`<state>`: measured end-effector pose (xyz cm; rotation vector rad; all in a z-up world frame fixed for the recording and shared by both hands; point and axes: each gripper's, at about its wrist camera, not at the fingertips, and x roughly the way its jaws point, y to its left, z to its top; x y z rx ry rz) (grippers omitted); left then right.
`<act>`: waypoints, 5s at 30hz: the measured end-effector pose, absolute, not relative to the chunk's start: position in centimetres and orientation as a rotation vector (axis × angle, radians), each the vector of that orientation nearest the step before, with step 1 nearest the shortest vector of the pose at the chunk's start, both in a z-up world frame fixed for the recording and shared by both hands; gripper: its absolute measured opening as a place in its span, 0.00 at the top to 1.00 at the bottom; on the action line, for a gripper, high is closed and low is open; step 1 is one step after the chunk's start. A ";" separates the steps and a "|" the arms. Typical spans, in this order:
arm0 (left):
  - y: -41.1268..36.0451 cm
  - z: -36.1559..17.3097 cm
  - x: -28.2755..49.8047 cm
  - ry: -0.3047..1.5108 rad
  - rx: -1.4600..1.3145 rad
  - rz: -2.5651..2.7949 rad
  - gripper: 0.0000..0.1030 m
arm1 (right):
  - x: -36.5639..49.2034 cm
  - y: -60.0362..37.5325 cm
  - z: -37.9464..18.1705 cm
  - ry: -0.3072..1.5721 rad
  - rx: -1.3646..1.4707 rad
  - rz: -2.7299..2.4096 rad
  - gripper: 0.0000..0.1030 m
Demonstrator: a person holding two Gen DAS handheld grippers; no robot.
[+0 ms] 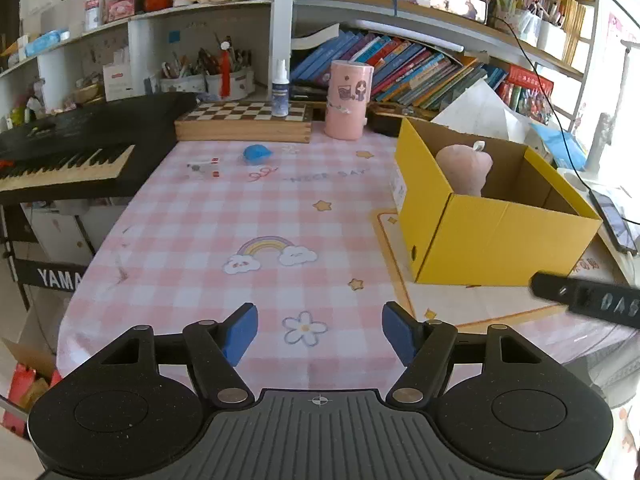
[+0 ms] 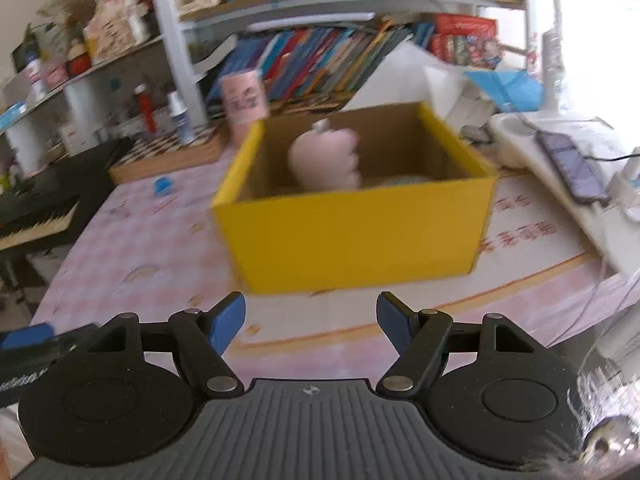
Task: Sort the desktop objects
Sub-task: 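Move both open tools across the table toward the blue block and white eraser box, then close the right tool on the blue block while the left tool grasps the white eraser box, then lift and carry the blue block and white eraser box over the yellow box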
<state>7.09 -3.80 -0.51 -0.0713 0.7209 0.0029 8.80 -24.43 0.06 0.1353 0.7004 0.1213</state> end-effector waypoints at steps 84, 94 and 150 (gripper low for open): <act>9.9 -0.5 18.0 0.702 -0.158 0.225 0.24 | 24.8 -6.7 1.1 0.654 -0.020 0.418 0.19; 9.9 -1.1 26.1 0.695 -0.152 0.225 0.24 | 34.7 -3.0 2.2 0.658 -0.091 0.515 0.19; 12.3 -0.5 25.9 0.612 -0.186 0.180 0.48 | 38.9 0.5 0.5 0.729 -0.133 0.621 0.74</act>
